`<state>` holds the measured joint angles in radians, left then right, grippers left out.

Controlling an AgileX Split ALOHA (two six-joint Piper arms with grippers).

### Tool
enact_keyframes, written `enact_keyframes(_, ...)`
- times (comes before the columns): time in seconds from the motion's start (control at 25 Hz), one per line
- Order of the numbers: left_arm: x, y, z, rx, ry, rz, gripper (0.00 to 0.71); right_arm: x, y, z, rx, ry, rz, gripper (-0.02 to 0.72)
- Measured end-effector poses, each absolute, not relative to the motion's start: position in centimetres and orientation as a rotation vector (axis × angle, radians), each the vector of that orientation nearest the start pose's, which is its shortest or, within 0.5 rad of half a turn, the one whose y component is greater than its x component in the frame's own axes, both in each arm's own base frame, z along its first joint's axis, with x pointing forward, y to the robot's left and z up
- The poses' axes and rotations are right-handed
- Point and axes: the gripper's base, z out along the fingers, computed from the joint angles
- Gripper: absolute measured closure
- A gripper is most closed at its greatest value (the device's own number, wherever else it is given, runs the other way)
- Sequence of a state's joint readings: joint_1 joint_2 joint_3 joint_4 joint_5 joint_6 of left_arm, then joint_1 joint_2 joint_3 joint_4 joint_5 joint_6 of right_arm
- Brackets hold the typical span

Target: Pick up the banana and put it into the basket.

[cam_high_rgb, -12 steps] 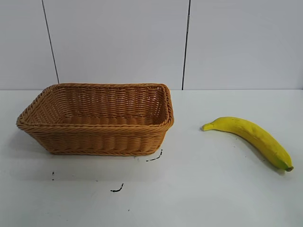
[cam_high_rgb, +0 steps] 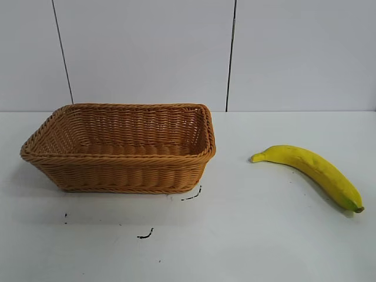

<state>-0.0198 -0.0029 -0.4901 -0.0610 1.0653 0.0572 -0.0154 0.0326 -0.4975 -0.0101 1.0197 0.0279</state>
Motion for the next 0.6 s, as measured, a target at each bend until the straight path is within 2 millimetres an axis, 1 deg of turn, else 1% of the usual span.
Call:
enact_keyframes(0.12, -0.5, -0.5, 27.4, 0.082, 2.053, -0.05, 0.015, 0.9, -0.3, 28.5, 0.047, 2.077, -0.029, 0.008)
enact_keyframes(0.28, -0.5, -0.5, 27.4, 0.082, 2.053, -0.05, 0.015, 3.0, -0.5, 29.9, 0.046, 2.181, -0.057, 0.008)
enact_keyframes(0.44, -0.5, -0.5, 27.4, 0.082, 2.053, -0.05, 0.015, 6.4, -0.5, 31.1, 0.021, 2.314, -0.074, 0.008)
enact_keyframes(0.6, -0.5, -0.5, 27.4, 0.082, 2.053, -0.05, 0.015, 10.7, -0.6, 31.3, -0.01, 2.471, -0.086, 0.008)
